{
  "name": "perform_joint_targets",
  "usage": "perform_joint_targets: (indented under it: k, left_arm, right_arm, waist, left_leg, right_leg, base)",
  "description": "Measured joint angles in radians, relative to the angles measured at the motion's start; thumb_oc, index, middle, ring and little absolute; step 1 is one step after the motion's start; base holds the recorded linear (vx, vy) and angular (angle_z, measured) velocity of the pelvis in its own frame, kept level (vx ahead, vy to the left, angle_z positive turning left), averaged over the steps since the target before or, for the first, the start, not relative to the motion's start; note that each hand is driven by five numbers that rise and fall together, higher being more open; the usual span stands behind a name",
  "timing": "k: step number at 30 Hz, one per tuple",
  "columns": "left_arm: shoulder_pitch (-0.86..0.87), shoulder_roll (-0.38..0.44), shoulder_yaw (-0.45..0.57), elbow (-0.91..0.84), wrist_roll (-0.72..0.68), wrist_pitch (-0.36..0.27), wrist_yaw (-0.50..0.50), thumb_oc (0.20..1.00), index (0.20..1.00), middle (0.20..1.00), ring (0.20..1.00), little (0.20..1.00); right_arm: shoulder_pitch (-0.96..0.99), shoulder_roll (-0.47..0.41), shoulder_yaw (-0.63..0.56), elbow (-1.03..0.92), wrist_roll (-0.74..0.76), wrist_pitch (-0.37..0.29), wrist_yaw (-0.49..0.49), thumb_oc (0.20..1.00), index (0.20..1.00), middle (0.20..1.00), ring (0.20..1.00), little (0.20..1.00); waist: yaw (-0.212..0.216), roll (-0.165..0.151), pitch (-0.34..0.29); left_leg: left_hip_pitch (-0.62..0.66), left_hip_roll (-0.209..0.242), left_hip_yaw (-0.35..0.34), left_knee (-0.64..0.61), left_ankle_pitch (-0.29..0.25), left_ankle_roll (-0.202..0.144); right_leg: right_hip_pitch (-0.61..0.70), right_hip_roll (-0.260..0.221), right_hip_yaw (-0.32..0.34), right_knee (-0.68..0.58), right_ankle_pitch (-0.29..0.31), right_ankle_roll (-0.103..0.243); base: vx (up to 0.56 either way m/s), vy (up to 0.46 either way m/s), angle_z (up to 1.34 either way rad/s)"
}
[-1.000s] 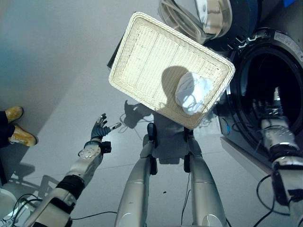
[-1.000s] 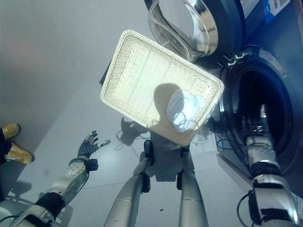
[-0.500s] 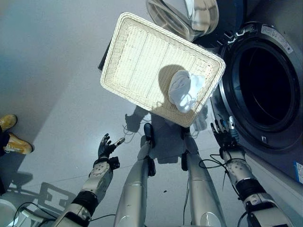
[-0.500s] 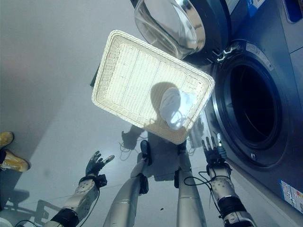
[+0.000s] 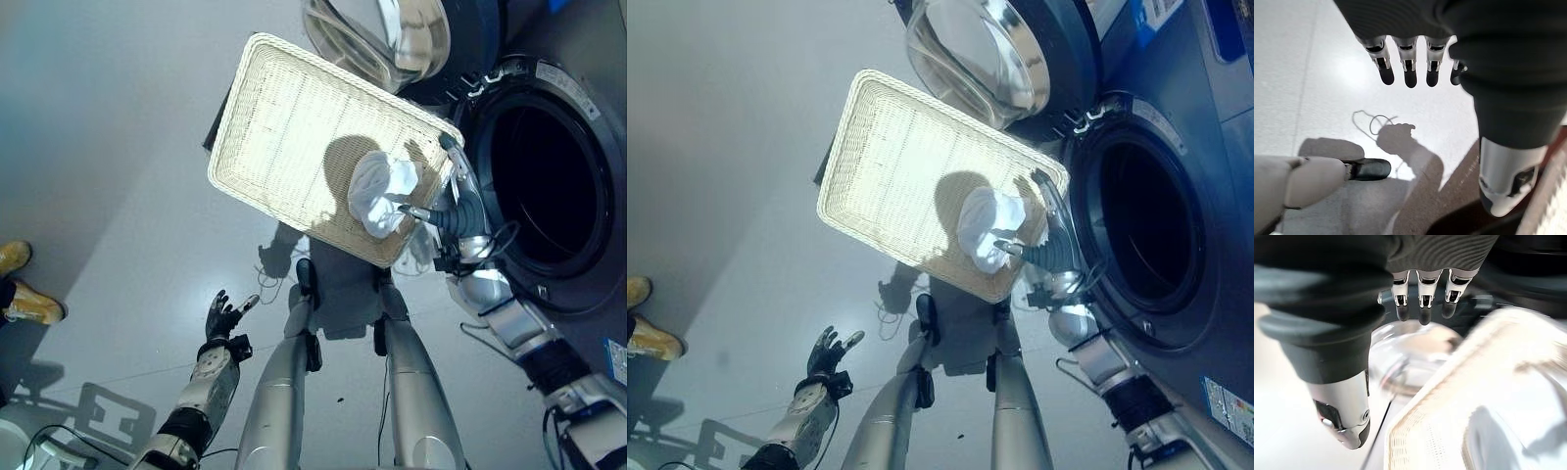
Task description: Put the clothes into the washing machine.
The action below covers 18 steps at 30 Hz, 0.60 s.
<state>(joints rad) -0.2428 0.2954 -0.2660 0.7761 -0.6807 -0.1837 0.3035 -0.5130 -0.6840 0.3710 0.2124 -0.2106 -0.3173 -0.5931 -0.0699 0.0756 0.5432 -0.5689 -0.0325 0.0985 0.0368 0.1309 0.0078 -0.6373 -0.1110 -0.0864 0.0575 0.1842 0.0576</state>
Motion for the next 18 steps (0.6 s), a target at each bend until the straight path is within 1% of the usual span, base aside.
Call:
perform_joint_targets:
  k: [1,2,3,4,7,10,12,13,14,15,16,17,18]
  left_arm:
    - [-0.001,0.003,0.000,0.003,0.000,0.000,-0.014,1.000,1.000,1.000,1.000,1.000]
    - [-0.001,0.006,-0.001,0.008,0.000,0.001,-0.024,1.000,1.000,1.000,1.000,1.000]
    - [0.000,0.008,-0.003,0.014,0.000,0.001,-0.028,1.000,1.000,1.000,1.000,1.000]
    - [-0.001,0.011,-0.008,0.030,0.000,0.001,-0.030,1.000,1.000,1.000,1.000,1.000]
    - [-0.004,0.011,-0.010,0.032,0.000,0.003,-0.041,1.000,1.000,1.000,1.000,1.000]
    - [-0.022,0.017,-0.018,0.039,0.000,0.007,-0.047,1.000,1.000,1.000,1.000,1.000]
    - [-0.043,0.021,-0.020,0.040,0.000,0.015,-0.050,1.000,1.000,1.000,1.000,1.000]
    - [-0.046,0.031,-0.032,0.040,0.000,0.017,-0.050,1.000,1.000,1.000,1.000,1.000]
    - [-0.052,0.037,-0.039,0.047,0.000,0.020,-0.051,1.000,1.000,1.000,1.000,1.000]
    - [-0.071,0.045,-0.048,0.061,0.000,0.023,-0.053,1.000,1.000,1.000,1.000,1.000]
    - [-0.082,0.050,-0.053,0.062,0.000,0.024,-0.056,1.000,1.000,1.000,1.000,1.000]
    - [-0.091,0.063,-0.059,0.063,0.000,0.027,-0.060,1.000,1.000,1.000,1.000,1.000]
    - [-0.102,0.071,-0.066,0.070,0.000,0.035,-0.063,1.000,1.000,1.000,1.000,1.000]
  right_arm:
    - [-0.013,-0.005,-0.004,0.022,-0.024,0.037,-0.001,1.000,1.000,1.000,1.000,1.000]
    - [-0.031,-0.004,0.000,0.029,-0.038,0.062,0.000,1.000,1.000,1.000,1.000,1.000]
    - [-0.040,-0.005,0.007,0.033,-0.052,0.080,0.001,1.000,1.000,1.000,1.000,1.000]
    - [-0.065,-0.013,0.037,0.034,-0.075,0.110,0.001,1.000,1.000,1.000,1.000,1.000]
    - [-0.098,-0.026,0.077,0.052,-0.130,0.167,0.008,1.000,1.000,1.000,1.000,1.000]
    - [-0.133,-0.031,0.121,0.118,-0.153,0.209,0.027,1.000,1.000,1.000,1.000,1.000]
    - [-0.147,-0.033,0.144,0.169,-0.165,0.245,0.045,1.000,1.000,1.000,1.000,1.000]
    - [-0.185,-0.030,0.185,0.224,-0.170,0.265,0.069,1.000,1.000,1.000,1.000,1.000]
    - [-0.214,-0.031,0.216,0.261,-0.170,0.285,0.090,1.000,1.000,1.000,1.000,1.000]
    - [-0.253,-0.031,0.258,0.324,-0.169,0.323,0.134,1.000,1.000,1.000,1.000,1.000]
    - [-0.262,-0.033,0.268,0.348,-0.168,0.347,0.159,1.000,1.000,1.000,1.000,1.000]
    - [-0.294,-0.018,0.288,0.398,-0.160,0.380,0.210,1.000,1.000,1.000,1.000,1.000]
    - [-0.331,-0.007,0.317,0.450,-0.144,0.405,0.243,1.000,1.000,1.000,1.000,1.000]
  waist:
    - [0.016,0.000,0.000]
    - [0.030,0.000,0.000]
    - [0.036,0.000,0.000]
    - [0.034,0.000,0.000]
    - [0.034,0.000,0.000]
    - [0.038,0.000,0.000]
    - [0.063,0.000,0.000]
    - [0.075,0.000,0.000]
    - [0.074,0.001,0.000]
    - [0.080,0.001,0.000]
    - [0.084,0.001,0.000]
    - [0.093,0.001,0.000]
    - [0.091,0.001,0.000]
  left_leg:
    - [-0.002,0.003,-0.016,-0.002,0.005,-0.004]
    - [-0.002,0.005,-0.021,-0.011,0.011,-0.007]
    - [-0.003,0.005,-0.021,-0.016,0.015,-0.007]
    - [-0.006,0.008,-0.023,-0.025,0.021,-0.007]
    - [-0.018,0.008,-0.033,-0.030,0.032,-0.001]
    - [-0.026,0.006,-0.049,-0.031,0.037,0.000]
    - [-0.030,0.008,-0.049,-0.031,0.040,0.001]
    - [-0.033,0.006,-0.053,-0.030,0.043,0.001]
    - [-0.034,0.006,-0.057,-0.030,0.045,0.000]
    - [-0.037,0.007,-0.063,-0.032,0.048,-0.003]
    - [-0.038,0.009,-0.071,-0.034,0.051,-0.006]
    - [-0.039,0.010,-0.086,-0.042,0.058,-0.011]
    - [-0.039,0.011,-0.093,-0.045,0.062,-0.013]
  right_leg:
    - [0.004,0.003,-0.012,0.001,-0.005,-0.006]
    - [0.004,0.005,-0.018,0.000,-0.007,-0.007]
    - [0.004,0.005,-0.025,-0.001,-0.008,-0.008]
    - [0.005,0.003,-0.036,0.000,-0.010,-0.007]
    - [0.005,0.002,-0.036,-0.001,-0.013,-0.007]
    - [0.005,0.002,-0.037,-0.001,-0.017,-0.007]
    - [0.005,0.002,-0.039,-0.001,-0.019,-0.007]
    - [0.005,0.001,-0.043,0.000,-0.021,-0.004]
    - [0.005,0.001,-0.045,-0.001,-0.022,-0.003]
    - [0.005,0.001,-0.053,-0.001,-0.026,0.002]
    - [0.005,0.002,-0.062,0.000,-0.028,0.003]
    - [0.007,0.004,-0.073,0.002,-0.032,0.003]
    - [0.008,0.004,-0.082,0.003,-0.033,0.002]
  base:
    - [0.00,0.010,0.19]
    - [0.00,0.018,0.24]
    - [0.01,0.023,0.22]
    - [0.01,0.016,0.22]
    - [0.01,0.002,0.22]
    - [0.01,-0.007,0.17]
    - [0.02,-0.043,0.12]
    - [0.02,-0.051,0.07]
    - [0.02,-0.052,0.10]
    - [0.02,-0.060,0.12]
    - [0.03,-0.089,0.20]
    - [0.03,-0.078,0.21]
    - [0.04,-0.093,0.25]
